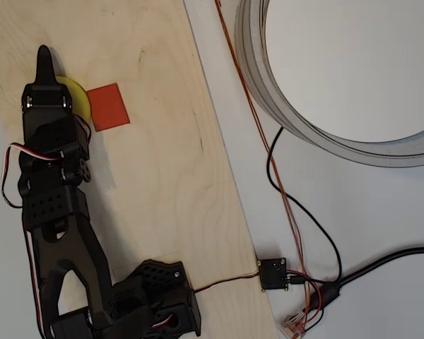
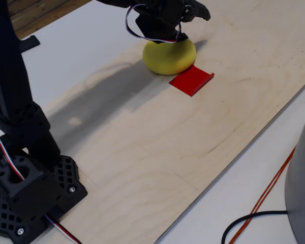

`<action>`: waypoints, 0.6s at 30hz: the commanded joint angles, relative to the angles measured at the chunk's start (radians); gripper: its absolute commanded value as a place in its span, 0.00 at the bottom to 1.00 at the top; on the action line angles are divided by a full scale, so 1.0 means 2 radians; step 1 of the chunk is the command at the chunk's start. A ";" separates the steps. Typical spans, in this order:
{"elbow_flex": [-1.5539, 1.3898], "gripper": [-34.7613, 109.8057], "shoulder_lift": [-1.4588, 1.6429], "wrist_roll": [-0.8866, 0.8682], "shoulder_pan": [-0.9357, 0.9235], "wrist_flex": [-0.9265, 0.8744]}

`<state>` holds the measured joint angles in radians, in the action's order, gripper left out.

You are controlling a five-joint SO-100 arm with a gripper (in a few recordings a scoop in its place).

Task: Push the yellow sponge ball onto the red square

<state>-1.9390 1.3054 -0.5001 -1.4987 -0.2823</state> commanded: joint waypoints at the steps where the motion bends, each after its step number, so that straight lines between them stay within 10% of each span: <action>1: -0.026 0.40 0.035 -0.003 0.002 0.003; 18: -0.036 0.40 0.079 0.048 0.002 0.020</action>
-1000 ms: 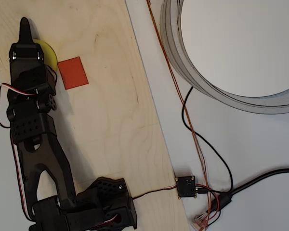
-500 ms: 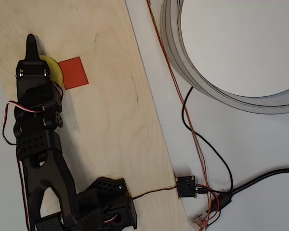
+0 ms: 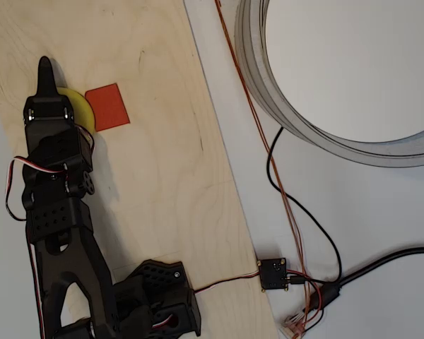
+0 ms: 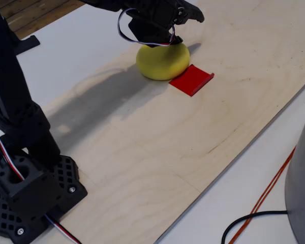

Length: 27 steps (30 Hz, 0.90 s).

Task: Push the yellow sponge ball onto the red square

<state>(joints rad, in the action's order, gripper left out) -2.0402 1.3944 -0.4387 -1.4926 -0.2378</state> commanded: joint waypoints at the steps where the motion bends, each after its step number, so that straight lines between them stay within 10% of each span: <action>1: 0.025 0.40 0.038 0.032 0.002 -0.003; 27: 0.001 0.41 0.050 -0.045 0.074 0.064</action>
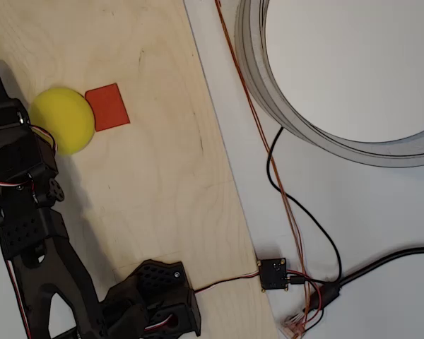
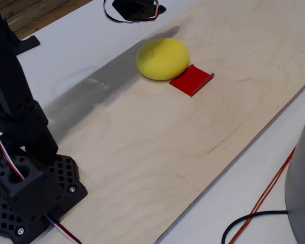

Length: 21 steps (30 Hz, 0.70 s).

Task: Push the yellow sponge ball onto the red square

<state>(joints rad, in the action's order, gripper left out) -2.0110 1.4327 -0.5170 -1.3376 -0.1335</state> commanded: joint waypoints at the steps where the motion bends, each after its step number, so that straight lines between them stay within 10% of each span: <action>1: -0.025 0.41 0.034 -0.008 -0.003 0.018; 21: -0.169 0.41 0.104 -0.015 0.003 0.094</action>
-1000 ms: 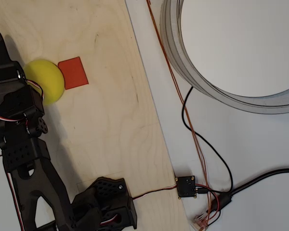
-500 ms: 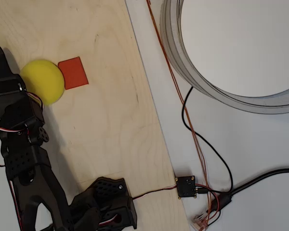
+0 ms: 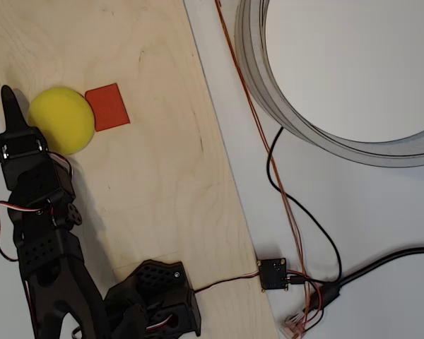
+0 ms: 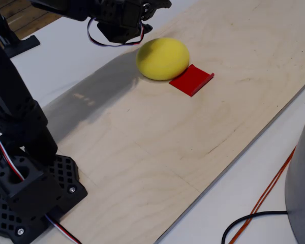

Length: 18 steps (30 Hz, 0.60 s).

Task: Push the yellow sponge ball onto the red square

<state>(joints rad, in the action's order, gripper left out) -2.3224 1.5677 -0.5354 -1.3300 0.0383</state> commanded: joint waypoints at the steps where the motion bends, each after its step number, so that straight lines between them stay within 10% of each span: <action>1: -0.019 0.41 0.041 -0.006 -0.001 0.008; 18: -0.063 0.41 0.050 -0.011 -0.008 0.024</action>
<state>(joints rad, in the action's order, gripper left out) -2.4421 1.6475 -0.5354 -1.3330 0.0552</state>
